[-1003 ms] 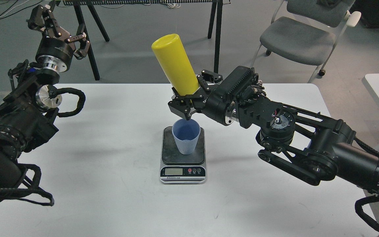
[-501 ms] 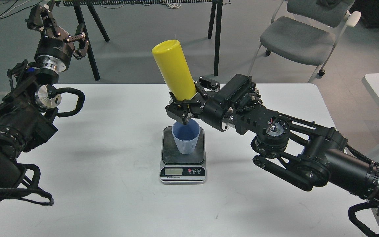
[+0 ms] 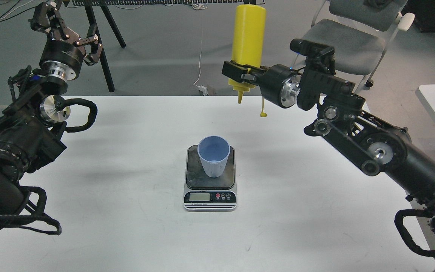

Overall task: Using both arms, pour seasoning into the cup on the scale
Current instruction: 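Carry the yellow bottle back toward its original spot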

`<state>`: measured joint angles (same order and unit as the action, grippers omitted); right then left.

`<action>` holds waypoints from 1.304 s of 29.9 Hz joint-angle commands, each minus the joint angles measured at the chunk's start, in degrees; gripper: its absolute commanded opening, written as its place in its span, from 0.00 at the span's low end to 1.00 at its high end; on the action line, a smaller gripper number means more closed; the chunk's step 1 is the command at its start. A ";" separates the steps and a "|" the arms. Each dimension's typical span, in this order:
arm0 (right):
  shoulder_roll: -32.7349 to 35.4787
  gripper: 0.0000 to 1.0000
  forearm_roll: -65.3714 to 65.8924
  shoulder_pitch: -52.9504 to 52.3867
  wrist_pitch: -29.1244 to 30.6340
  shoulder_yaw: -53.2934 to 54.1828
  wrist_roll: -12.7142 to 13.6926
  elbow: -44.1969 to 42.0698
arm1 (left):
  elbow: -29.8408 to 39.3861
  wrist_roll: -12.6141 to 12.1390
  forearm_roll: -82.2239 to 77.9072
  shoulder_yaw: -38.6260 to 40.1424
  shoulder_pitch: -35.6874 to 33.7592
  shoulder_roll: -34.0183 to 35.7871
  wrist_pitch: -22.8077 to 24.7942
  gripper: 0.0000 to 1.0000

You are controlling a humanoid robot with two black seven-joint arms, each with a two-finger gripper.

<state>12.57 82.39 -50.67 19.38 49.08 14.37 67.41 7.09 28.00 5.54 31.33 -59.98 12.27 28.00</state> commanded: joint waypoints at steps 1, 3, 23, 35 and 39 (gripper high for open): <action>3.85 0.36 -32.12 -1.88 6.09 2.60 8.72 -4.91 | -0.05 0.00 0.00 0.05 0.04 -0.32 0.00 0.94; 6.14 0.36 -49.96 -2.24 7.07 2.17 12.94 -6.94 | 0.03 0.00 0.00 0.05 -0.14 -0.32 0.00 0.94; 17.40 0.36 -98.72 29.91 6.63 29.40 7.87 5.79 | -0.05 0.00 0.00 -0.22 -0.14 -0.84 0.00 0.94; 7.74 0.36 -103.48 50.40 8.62 43.03 2.33 8.61 | 0.03 0.00 -0.17 -0.48 -0.05 -1.02 0.00 0.94; 3.61 0.37 -104.01 53.83 8.62 45.05 1.10 8.35 | -0.05 0.00 -0.17 -0.57 0.12 -1.02 0.00 0.94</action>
<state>19.03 -21.34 0.88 28.00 92.71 16.29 76.00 7.09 28.00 5.36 30.83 -60.07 11.25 28.00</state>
